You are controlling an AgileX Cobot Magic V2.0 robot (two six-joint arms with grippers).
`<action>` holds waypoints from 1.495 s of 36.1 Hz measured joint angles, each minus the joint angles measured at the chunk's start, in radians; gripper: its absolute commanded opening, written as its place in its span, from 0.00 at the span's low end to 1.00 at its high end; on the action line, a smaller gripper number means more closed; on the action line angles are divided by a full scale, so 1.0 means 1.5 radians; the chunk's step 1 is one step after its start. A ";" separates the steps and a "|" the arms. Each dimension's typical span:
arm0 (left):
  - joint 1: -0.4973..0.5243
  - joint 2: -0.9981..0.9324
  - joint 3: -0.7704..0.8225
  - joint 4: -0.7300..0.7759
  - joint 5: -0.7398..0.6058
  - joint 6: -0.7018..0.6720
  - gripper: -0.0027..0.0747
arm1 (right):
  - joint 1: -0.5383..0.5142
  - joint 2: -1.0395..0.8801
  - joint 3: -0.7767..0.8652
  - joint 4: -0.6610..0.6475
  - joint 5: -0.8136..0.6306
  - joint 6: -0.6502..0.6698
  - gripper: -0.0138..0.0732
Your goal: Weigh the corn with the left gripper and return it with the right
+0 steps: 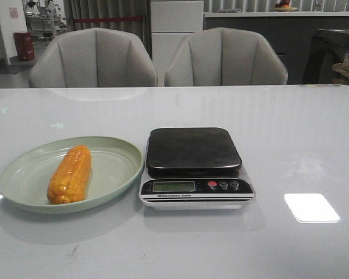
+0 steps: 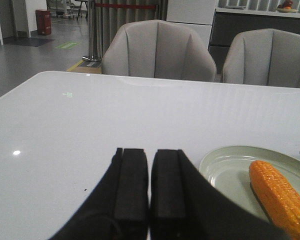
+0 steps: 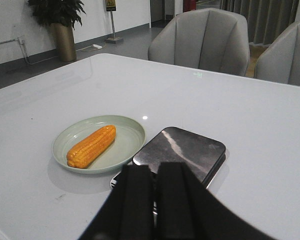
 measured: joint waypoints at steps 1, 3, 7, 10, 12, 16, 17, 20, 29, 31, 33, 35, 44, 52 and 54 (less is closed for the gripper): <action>-0.002 0.000 0.000 0.001 0.000 0.000 0.18 | 0.000 0.000 0.000 0.000 0.000 0.000 0.37; -0.007 0.000 0.000 0.001 0.000 0.000 0.18 | 0.000 0.000 0.000 0.000 0.000 0.000 0.37; -0.009 0.000 0.000 0.001 -0.001 0.000 0.18 | 0.000 0.000 0.000 0.000 0.000 0.000 0.37; -0.009 0.000 0.000 0.001 -0.001 0.000 0.18 | 0.000 0.000 0.000 0.000 0.000 0.000 0.37; -0.009 0.000 0.000 0.001 -0.003 0.000 0.18 | 0.000 0.000 0.000 0.000 0.000 0.000 0.37; -0.009 0.000 0.000 0.001 -0.003 0.000 0.18 | 0.000 0.000 0.000 0.000 0.000 0.000 0.37; -0.009 0.000 0.000 0.001 -0.003 0.000 0.18 | 0.000 0.000 0.000 0.000 0.000 0.000 0.37; -0.009 0.000 0.000 0.001 -0.003 0.000 0.18 | 0.000 0.000 0.000 0.000 0.000 0.000 0.37; -0.009 0.000 0.000 0.001 -0.004 0.000 0.18 | 0.000 0.000 0.000 0.000 0.000 0.000 0.37; -0.009 0.000 0.000 0.001 -0.004 0.000 0.18 | 0.000 0.000 0.000 0.000 0.000 0.000 0.37; -0.009 0.000 0.000 0.001 -0.004 0.000 0.18 | 0.000 0.000 0.000 0.000 0.000 0.000 0.37; -0.009 0.000 0.000 0.001 -0.004 0.000 0.18 | 0.000 0.000 0.000 0.000 0.000 0.000 0.37; -0.009 0.000 0.000 0.001 -0.004 0.000 0.18 | -0.036 -0.002 0.015 0.000 -0.006 0.000 0.37; -0.009 0.000 0.000 0.001 -0.005 0.000 0.18 | -0.214 -0.041 0.047 0.000 -0.018 0.000 0.37; -0.009 0.000 0.000 0.001 -0.005 0.000 0.18 | -0.270 -0.072 0.063 0.000 -0.020 0.000 0.37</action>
